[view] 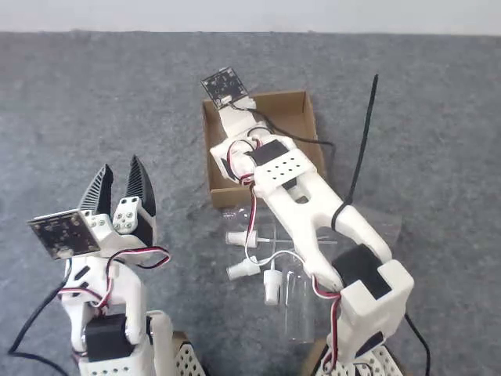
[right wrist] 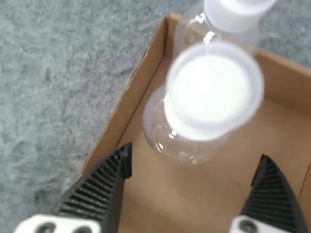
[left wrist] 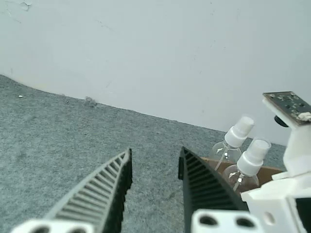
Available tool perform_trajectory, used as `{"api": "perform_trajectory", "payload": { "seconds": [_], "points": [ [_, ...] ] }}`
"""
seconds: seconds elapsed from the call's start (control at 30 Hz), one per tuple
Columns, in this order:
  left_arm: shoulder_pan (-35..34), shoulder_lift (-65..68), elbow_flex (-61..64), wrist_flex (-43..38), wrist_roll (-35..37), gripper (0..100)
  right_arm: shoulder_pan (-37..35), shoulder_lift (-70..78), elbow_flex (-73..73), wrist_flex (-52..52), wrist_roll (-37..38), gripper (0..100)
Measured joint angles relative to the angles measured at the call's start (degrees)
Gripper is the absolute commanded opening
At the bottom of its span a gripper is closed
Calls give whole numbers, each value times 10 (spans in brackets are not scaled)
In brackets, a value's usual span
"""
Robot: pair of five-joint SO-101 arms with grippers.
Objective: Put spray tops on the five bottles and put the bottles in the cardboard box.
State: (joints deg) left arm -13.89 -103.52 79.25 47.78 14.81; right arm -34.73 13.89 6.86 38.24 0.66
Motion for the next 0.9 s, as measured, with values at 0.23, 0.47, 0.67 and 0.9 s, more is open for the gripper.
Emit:
{"api": "perform_trajectory", "payload": {
  "seconds": [0.23,0.47,0.67,0.9],
  "points": [
    [0,0,0,0,-1,148,0,-50,0,62,0,319],
    [0,0,0,0,-1,148,0,-102,0,124,0,318],
    [0,0,0,0,-1,148,0,-151,0,183,0,318],
    [0,0,0,0,-1,148,0,-195,0,235,0,318]
  ]
}}
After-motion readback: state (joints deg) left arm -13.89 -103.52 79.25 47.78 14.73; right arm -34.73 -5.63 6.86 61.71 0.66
